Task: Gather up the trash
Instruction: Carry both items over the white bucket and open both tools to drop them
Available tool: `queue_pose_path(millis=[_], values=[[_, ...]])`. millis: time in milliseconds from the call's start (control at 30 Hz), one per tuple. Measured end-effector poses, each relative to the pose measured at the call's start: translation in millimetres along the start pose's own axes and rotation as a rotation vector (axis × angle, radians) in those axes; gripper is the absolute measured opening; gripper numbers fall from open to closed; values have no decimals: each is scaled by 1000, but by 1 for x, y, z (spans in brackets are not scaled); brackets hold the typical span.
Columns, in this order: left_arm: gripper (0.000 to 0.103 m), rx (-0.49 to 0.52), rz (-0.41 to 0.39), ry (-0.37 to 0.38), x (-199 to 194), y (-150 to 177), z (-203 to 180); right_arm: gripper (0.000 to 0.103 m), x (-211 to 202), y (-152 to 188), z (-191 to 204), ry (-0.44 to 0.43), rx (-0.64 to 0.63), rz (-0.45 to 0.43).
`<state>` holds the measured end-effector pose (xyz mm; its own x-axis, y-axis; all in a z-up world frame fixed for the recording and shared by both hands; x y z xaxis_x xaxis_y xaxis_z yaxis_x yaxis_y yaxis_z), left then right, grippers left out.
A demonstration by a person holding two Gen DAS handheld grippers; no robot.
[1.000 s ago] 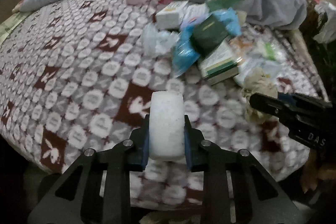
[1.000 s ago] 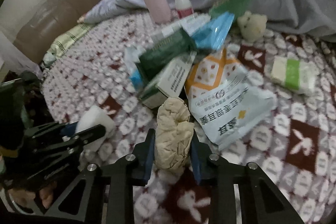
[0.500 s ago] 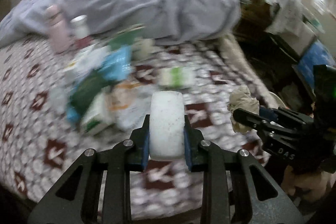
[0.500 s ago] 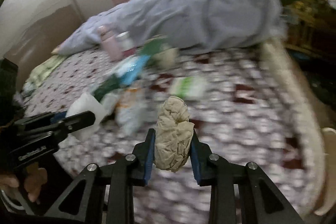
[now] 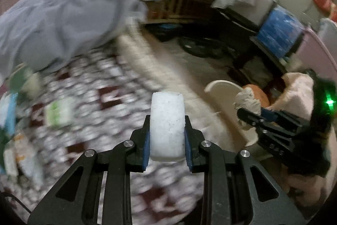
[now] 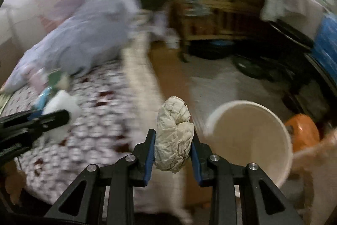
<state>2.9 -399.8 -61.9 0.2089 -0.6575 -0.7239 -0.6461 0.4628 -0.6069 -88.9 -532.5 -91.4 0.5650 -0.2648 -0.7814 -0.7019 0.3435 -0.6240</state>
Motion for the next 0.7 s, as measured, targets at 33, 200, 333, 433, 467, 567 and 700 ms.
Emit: queue_pose_path(millis=[33, 200, 333, 433, 467, 567, 700], values=[[25, 9, 8, 16, 9, -5, -9, 29, 4, 1, -19, 22, 30, 11], [25, 45, 48, 95, 51, -21, -58, 29, 20, 12, -97, 108, 162, 64], [26, 53, 61, 154, 78, -32, -86, 29, 31, 19, -133, 133, 221, 100], [27, 64, 67, 191, 94, -38, -102, 31, 38, 21, -148, 133, 255, 104], [28, 67, 64, 199, 100, -41, -108, 35, 42, 20, -148, 128, 267, 102], [58, 41, 75, 242, 112, -46, -114, 62, 40, 19, -155, 105, 319, 76], [63, 22, 69, 248, 110, -46, -109, 78, 31, 27, -152, 99, 354, 56]])
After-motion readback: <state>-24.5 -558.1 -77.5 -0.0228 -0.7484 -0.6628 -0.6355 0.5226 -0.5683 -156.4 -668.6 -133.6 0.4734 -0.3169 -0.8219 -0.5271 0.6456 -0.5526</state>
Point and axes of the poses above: each gripper's, at about its wrist camera, not at the fingertips, and x roughly the way its jaws point, z to its left, y to its underside, the point moved 6 cm from there along x, roughly the way its jaws point, and after that the axes turned 7 degrees about y, right-handed, at the moved point
